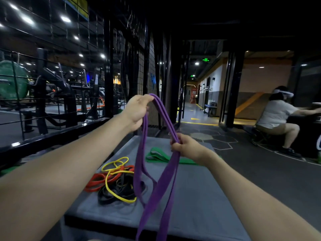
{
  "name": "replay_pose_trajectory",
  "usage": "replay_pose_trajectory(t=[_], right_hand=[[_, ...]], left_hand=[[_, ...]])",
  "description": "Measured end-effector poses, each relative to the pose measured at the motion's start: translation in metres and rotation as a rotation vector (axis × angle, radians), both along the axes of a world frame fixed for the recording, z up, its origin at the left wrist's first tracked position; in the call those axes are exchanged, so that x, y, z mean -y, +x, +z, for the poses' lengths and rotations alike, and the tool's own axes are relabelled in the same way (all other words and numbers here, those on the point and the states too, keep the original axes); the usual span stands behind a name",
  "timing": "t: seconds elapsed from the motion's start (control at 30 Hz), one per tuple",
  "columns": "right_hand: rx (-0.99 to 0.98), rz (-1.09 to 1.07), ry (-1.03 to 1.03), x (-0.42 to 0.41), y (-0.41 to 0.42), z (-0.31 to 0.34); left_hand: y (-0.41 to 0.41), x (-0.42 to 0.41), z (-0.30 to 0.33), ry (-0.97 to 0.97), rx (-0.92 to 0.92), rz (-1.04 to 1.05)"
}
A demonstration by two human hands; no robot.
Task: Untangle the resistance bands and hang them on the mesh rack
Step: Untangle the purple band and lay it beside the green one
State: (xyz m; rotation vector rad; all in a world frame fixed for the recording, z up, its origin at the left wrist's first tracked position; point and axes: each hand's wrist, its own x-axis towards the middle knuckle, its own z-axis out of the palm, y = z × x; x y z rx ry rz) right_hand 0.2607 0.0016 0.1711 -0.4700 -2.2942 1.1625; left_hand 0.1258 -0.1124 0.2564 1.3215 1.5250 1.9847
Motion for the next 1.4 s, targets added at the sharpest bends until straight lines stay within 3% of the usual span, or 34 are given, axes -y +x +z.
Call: replay_pose_trajectory(t=[0.1, 0.2, 0.3, 0.37, 0.53, 0.7, 0.9, 1.07, 1.23, 1.4], right_hand=[[-0.037, -0.097, 0.019, -0.003, 0.005, 0.005], [-0.191, -0.173, -0.005, -0.007, 0.008, 0.029], [-0.216, -0.219, 0.122, -0.003, 0.013, 0.060], [-0.165, -0.223, 0.257, 0.006, 0.012, 0.076], [-0.092, -0.202, 0.426, 0.025, -0.003, 0.086], [-0.058, -0.214, 0.391, 0.019, 0.007, 0.087], [-0.052, -0.162, 0.355, 0.014, 0.010, 0.081], [-0.033, -0.159, 0.388, 0.011, 0.009, 0.069], [-0.112, -0.158, 0.227, -0.002, 0.007, 0.043], [-0.190, -0.271, 0.289, -0.025, 0.025, 0.069]], left_hand=[[-0.012, 0.003, -0.015, 0.022, 0.124, 0.031], [-0.019, 0.008, -0.035, -0.128, 0.163, -0.048], [-0.015, 0.012, -0.056, -0.412, -0.092, -0.135], [-0.006, 0.012, -0.061, -0.495, -0.236, -0.236], [0.016, -0.004, -0.048, -0.287, -0.117, -0.360], [0.018, -0.011, -0.036, -0.039, 0.102, -0.199], [0.018, -0.017, -0.035, -0.111, -0.007, -0.230], [0.022, -0.023, -0.033, 0.046, 0.253, -0.347], [0.031, -0.039, -0.016, 0.120, 0.270, -0.341], [0.037, -0.063, 0.010, 0.196, 0.298, -0.315]])
